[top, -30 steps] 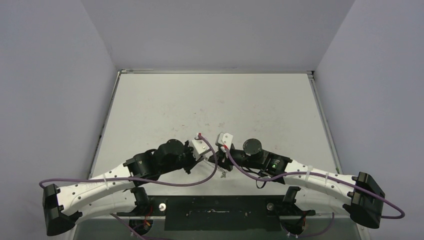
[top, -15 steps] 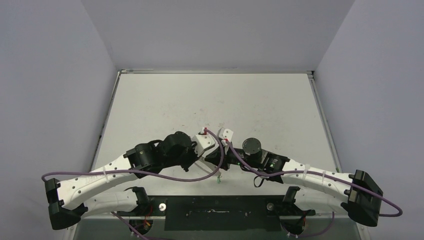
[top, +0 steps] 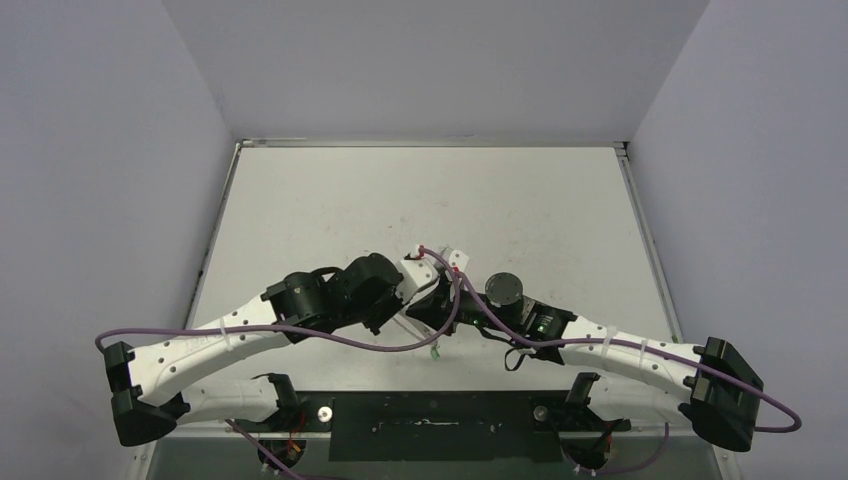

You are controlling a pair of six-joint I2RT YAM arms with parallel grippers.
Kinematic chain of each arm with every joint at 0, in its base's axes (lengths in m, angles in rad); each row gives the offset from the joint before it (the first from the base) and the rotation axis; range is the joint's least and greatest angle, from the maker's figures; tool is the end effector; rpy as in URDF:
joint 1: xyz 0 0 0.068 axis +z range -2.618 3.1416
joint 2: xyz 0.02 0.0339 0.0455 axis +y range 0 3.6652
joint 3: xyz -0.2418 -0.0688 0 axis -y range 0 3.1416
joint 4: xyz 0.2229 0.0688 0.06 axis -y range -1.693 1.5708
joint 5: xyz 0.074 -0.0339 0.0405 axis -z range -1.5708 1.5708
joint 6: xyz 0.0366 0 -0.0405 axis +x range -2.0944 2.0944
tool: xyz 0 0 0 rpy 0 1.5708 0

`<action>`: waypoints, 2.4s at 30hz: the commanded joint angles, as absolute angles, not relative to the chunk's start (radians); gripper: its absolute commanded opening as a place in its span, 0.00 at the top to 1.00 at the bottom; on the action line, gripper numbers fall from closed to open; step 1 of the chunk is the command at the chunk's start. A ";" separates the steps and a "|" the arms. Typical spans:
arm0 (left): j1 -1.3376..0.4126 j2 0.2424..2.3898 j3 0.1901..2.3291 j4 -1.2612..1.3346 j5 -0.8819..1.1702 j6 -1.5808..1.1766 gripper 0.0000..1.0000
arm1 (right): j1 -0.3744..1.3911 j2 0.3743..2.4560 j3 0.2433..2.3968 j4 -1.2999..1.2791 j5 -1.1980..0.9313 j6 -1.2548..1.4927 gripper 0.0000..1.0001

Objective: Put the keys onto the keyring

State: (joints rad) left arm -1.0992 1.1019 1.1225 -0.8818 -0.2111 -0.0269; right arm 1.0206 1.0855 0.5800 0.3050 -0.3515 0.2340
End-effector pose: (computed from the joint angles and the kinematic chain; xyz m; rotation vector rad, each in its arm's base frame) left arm 0.0995 -0.1781 0.3105 1.1552 2.1302 -0.2619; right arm 0.1134 0.2090 0.2504 -0.9863 1.6550 1.1887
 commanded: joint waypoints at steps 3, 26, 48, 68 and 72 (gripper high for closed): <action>-1.091 1.020 1.095 -0.914 -0.403 0.081 1.00 | 1.023 1.082 0.554 0.343 -0.380 0.257 1.00; -1.092 0.888 1.015 -0.792 -0.343 0.216 1.00 | 0.994 1.109 0.532 0.361 -0.373 0.579 1.00; -1.129 0.910 1.027 -0.718 -0.480 0.671 1.00 | 0.986 1.198 0.543 0.408 -0.441 0.659 1.00; -1.135 0.872 0.837 -0.401 -0.219 0.968 1.00 | 0.985 1.252 0.537 0.468 -0.513 0.712 1.00; -1.137 0.888 0.815 -0.357 -0.170 0.967 1.00 | 0.986 1.263 0.531 0.485 -0.523 0.728 1.00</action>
State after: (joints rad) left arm -1.1488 0.8936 0.8074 -0.5396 -0.1967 0.9314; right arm 0.9749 1.2419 0.5468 0.5049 -0.4377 0.7021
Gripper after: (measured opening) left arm 0.017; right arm 0.032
